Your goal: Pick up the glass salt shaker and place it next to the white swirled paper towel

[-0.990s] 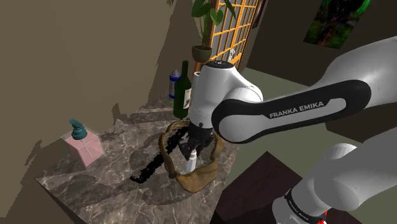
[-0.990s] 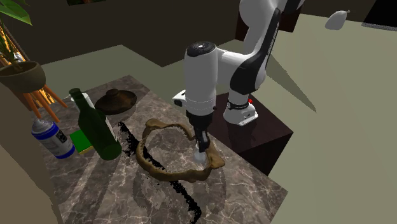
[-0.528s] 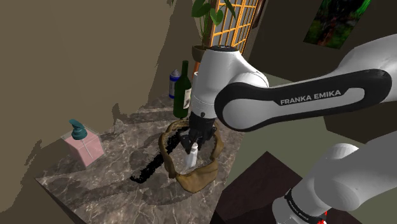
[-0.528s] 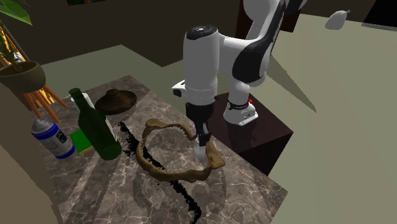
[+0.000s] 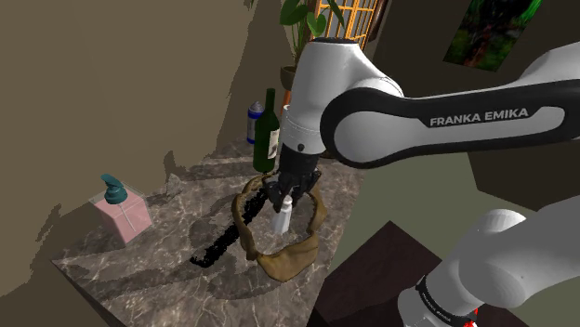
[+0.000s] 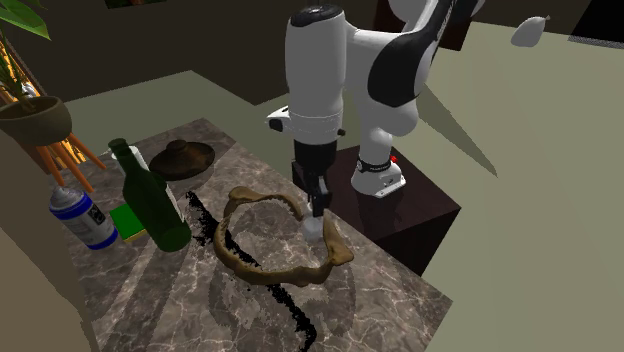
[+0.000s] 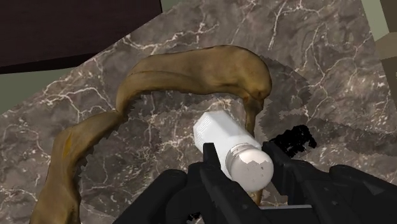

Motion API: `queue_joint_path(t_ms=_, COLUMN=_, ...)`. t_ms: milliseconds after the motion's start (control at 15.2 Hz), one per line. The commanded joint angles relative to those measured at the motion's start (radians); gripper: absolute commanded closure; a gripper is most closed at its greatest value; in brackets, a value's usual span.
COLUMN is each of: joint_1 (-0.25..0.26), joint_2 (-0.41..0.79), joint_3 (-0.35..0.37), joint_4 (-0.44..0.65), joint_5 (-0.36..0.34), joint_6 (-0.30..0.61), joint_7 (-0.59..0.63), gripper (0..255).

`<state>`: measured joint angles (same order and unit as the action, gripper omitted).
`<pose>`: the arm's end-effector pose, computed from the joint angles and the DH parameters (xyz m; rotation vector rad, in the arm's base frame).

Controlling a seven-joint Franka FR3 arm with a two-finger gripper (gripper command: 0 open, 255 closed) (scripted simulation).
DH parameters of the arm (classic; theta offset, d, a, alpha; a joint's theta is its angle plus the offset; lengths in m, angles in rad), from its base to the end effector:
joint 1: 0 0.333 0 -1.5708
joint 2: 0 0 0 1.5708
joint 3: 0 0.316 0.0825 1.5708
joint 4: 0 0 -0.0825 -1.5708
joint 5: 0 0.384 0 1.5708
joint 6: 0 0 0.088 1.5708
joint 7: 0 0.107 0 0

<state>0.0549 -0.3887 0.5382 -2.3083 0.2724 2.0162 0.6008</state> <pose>0.3597 0.2783 0.4784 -3.0578 0.2261 -0.0275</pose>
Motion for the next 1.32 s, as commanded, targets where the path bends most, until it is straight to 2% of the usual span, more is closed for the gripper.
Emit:
queue_joint_path(t_ms=0, joint_1=0.000, joint_2=-0.006, joint_3=-0.004, joint_4=0.023, joint_5=-0.002, joint_6=-0.029, joint_7=0.003, gripper=255)
queue_joint_path(t_ms=1254, joint_1=-0.013, joint_2=-0.019, joint_3=-0.043, joint_4=0.265, joint_5=-0.027, joint_6=-0.284, joint_7=0.021, gripper=255)
